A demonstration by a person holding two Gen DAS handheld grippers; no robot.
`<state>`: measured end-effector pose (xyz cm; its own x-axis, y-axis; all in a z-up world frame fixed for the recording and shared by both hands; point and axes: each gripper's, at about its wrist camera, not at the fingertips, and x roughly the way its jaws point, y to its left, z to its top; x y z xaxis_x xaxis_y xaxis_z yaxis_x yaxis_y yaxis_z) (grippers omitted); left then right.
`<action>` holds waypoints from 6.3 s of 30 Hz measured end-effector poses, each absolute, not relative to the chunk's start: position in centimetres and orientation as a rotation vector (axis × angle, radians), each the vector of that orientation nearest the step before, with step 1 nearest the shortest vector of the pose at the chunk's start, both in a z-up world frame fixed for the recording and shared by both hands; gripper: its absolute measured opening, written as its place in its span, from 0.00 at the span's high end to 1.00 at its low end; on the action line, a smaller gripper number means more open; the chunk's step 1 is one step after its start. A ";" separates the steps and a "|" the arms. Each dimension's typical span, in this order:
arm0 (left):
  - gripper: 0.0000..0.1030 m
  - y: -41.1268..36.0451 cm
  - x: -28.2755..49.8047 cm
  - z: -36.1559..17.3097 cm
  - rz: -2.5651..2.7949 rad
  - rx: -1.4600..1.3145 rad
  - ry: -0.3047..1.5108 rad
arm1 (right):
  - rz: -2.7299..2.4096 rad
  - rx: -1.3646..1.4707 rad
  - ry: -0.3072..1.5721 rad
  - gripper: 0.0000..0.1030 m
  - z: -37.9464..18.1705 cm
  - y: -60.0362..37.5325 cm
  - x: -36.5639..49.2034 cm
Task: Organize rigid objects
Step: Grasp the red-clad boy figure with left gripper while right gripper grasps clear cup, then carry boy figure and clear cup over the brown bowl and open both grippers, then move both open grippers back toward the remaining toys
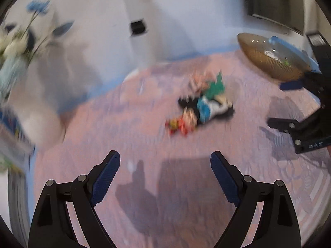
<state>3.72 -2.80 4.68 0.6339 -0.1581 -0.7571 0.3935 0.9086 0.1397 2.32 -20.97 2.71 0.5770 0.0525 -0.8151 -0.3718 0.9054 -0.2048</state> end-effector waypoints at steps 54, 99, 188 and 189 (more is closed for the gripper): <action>0.46 -6.1 5.5 0.8 -0.410 0.286 0.914 | 0.487 -0.044 0.911 0.24 0.7 -25.9 -2.5; 0.65 -5.5 -2.5 1.1 -0.390 0.211 0.877 | 0.457 -0.236 0.872 0.65 0.0 -22.4 -3.3; 0.01 5.4 -0.9 -1.0 -0.353 -0.446 0.844 | 0.163 0.120 0.922 0.26 0.1 -26.2 -0.7; 0.01 5.2 -0.9 -0.9 -0.347 -0.429 0.846 | 0.163 0.119 0.923 0.26 0.1 -26.2 -0.7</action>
